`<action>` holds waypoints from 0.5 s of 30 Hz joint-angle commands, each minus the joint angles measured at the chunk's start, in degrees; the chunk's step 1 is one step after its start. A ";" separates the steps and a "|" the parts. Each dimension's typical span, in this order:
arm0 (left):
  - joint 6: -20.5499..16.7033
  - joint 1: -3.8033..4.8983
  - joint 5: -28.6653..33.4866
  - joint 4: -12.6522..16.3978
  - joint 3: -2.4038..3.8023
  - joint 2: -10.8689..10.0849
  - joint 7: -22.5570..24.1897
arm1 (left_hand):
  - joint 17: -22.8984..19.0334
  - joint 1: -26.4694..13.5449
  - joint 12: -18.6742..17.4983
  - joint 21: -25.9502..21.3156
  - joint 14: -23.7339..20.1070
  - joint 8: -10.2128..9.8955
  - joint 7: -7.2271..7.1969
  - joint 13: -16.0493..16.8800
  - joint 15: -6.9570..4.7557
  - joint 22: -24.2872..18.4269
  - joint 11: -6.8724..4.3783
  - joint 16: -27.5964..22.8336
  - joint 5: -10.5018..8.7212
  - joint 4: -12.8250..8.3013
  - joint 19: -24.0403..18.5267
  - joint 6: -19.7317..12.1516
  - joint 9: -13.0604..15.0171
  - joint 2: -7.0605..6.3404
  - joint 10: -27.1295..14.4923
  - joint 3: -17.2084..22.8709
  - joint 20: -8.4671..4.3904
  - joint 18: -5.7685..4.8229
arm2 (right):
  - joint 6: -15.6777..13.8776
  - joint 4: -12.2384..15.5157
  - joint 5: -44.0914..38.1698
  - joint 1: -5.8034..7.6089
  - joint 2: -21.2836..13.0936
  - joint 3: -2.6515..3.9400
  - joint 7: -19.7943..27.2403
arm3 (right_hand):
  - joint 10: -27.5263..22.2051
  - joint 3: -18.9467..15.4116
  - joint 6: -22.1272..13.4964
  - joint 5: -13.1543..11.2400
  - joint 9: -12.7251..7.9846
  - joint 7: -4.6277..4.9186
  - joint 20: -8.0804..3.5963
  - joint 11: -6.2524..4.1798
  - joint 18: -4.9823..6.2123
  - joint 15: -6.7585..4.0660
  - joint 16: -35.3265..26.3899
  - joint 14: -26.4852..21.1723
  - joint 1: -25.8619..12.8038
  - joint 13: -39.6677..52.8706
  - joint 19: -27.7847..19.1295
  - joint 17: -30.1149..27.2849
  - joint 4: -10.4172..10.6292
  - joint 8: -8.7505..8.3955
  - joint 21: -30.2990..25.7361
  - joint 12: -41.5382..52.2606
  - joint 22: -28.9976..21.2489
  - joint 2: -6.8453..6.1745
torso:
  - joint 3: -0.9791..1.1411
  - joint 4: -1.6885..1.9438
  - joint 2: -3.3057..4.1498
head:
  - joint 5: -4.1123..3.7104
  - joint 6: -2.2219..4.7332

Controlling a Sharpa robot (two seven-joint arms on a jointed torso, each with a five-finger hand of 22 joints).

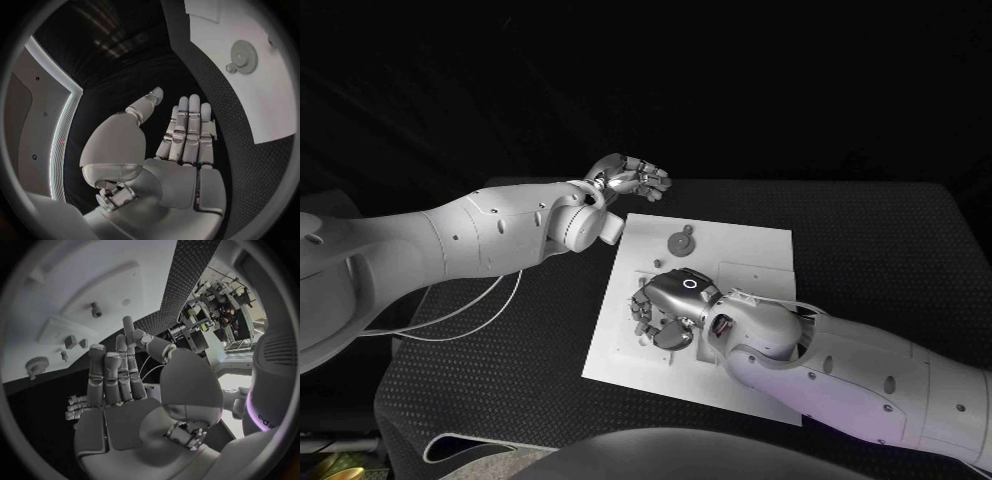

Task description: Assemble the parts on the task board

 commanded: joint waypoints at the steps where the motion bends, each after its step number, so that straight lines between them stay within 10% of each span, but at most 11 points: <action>1: 0.50 0.10 0.28 0.13 0.06 0.17 0.53 | 0.10 -0.29 0.26 -0.33 0.02 0.19 -0.07 -0.07 0.44 0.06 -0.11 -0.23 -0.14 0.10 -0.03 -0.29 0.05 0.43 -0.33 -0.20 0.42 0.58 | 1.37 -0.11 -0.93 -0.23 0.22 -0.03 0.51 | 0.37 0.16 0.41 0.12 1.14 -0.08 -0.17 -0.05 2.10 -0.33 -0.12 -0.04 0.04 -0.02 0.21 0.06 -0.22 0.16 0.16 0.22 0.86 0.57 | 0.00 -0.06 0.01 | 0.08 -0.12; 15: 0.57 0.10 0.28 0.23 0.06 0.23 0.52 | 0.20 -0.31 0.26 -0.38 0.02 0.20 -0.07 -0.08 0.44 0.10 -0.11 -0.31 -0.14 0.12 -0.03 -0.33 0.05 0.44 -0.34 -0.21 0.42 0.58 | 2.76 -1.01 -1.28 -0.83 0.44 -0.20 0.27 | 0.37 0.10 0.36 0.12 1.24 -0.06 -0.20 -0.03 2.10 -0.32 -0.19 -0.01 -0.13 -0.02 0.22 0.11 -0.48 0.14 0.20 0.18 0.85 0.76 | -0.01 -0.06 0.00 | 0.26 -0.36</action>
